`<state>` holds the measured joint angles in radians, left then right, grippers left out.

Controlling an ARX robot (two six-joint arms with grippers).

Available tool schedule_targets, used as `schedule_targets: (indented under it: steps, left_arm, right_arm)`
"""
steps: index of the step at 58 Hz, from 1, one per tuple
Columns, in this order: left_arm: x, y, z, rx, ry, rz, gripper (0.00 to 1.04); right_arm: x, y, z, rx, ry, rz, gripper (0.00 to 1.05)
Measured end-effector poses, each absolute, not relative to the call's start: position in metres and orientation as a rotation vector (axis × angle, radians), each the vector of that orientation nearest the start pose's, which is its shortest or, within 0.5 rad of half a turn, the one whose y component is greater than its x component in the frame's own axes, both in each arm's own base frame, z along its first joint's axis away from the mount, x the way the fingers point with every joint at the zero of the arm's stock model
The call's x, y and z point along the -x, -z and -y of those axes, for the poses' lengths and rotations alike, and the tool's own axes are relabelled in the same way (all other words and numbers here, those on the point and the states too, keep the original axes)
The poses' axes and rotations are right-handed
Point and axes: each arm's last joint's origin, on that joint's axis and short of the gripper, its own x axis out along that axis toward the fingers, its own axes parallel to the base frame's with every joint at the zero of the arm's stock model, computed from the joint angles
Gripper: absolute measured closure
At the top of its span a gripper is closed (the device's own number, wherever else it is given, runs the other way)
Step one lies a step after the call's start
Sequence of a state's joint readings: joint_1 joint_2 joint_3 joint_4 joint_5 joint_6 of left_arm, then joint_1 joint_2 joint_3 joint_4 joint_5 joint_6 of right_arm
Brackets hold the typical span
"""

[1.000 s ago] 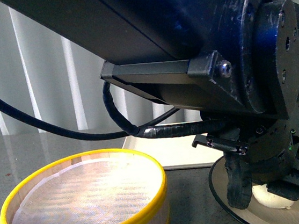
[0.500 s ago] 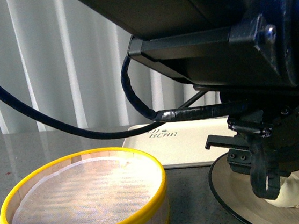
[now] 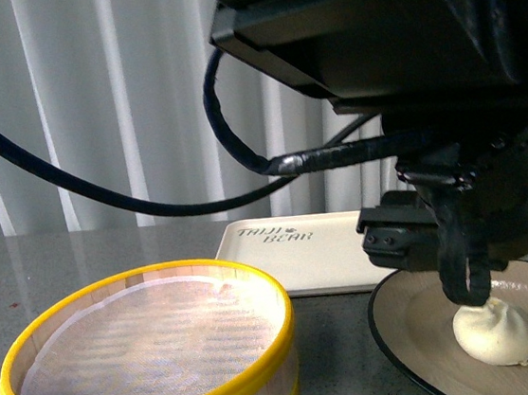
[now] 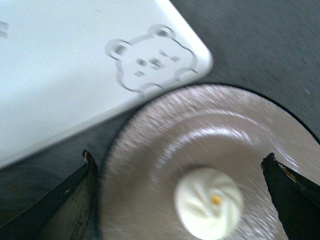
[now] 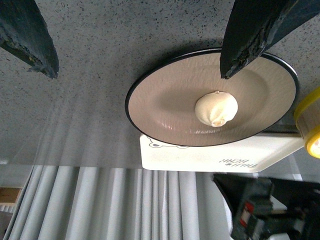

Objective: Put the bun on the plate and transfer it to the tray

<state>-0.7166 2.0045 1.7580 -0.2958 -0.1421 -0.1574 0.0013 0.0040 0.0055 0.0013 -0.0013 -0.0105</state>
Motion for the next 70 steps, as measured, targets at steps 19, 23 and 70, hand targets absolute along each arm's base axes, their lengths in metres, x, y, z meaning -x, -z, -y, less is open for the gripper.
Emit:
schedule_targets:
  steps: [19, 23, 70]
  left_arm:
    - [-0.403, -0.327, 0.19, 0.083, 0.064, -0.514, 0.07]
    - [-0.403, -0.329, 0.188, 0.095, 0.059, -0.511, 0.07]
    - [-0.246, -0.223, 0.049, 0.007, 0.014, -0.005, 1.01]
  right_arm:
    - [-0.098, -0.165, 0.0, 0.01, -0.002, 0.003, 0.09]
    - [-0.098, -0.165, 0.0, 0.01, -0.003, 0.003, 0.09]
    - [-0.098, -0.165, 0.0, 0.01, -0.002, 0.003, 0.09]
